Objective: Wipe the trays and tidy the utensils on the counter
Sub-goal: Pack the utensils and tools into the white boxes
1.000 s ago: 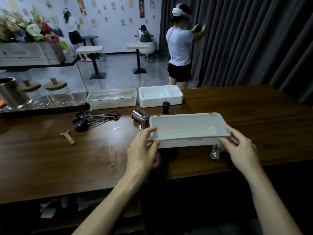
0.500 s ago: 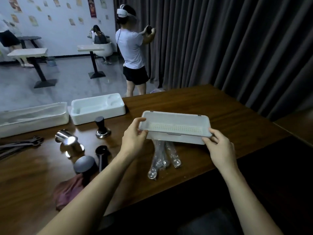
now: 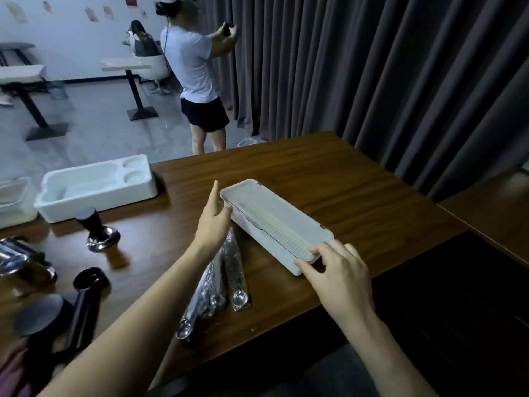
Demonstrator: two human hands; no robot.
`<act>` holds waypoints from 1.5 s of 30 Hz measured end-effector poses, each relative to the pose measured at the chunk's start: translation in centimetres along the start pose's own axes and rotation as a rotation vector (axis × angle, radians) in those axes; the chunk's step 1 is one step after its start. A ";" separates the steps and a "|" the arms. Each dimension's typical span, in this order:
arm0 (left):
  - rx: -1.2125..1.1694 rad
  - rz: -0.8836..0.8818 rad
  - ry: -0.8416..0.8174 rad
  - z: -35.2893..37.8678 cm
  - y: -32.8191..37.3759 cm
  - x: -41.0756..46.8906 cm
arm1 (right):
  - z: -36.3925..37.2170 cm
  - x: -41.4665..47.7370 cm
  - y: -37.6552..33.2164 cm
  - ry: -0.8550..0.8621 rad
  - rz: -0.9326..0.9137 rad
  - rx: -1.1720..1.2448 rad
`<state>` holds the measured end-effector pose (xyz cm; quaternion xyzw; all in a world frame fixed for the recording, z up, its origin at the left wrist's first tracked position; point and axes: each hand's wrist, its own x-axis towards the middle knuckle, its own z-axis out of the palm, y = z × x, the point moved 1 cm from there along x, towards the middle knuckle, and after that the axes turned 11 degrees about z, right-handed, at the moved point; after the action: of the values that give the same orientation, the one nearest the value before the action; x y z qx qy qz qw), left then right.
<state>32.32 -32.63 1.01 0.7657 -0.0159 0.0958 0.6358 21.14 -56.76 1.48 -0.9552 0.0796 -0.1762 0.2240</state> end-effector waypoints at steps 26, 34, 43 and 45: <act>0.125 0.180 0.008 0.3 -0.3 -4.1 | 4.6 2.4 -2.7 -0.220 -0.016 0.341; 0.788 0.011 -0.090 -5.0 -2.5 -7.3 | 7.3 1.6 -3.2 -0.215 0.078 0.554; 0.819 -0.028 -0.012 -4.3 -2.7 -7.3 | 8.7 1.1 -2.5 -0.166 0.023 0.592; 0.726 -0.045 0.041 -4.6 -2.7 -6.9 | 8.8 1.2 -2.5 -0.162 0.018 0.576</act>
<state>25.36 -28.29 -2.01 0.9397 0.0490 0.0966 0.3245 25.75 -51.34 -4.41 -0.8625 0.0168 -0.1125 0.4931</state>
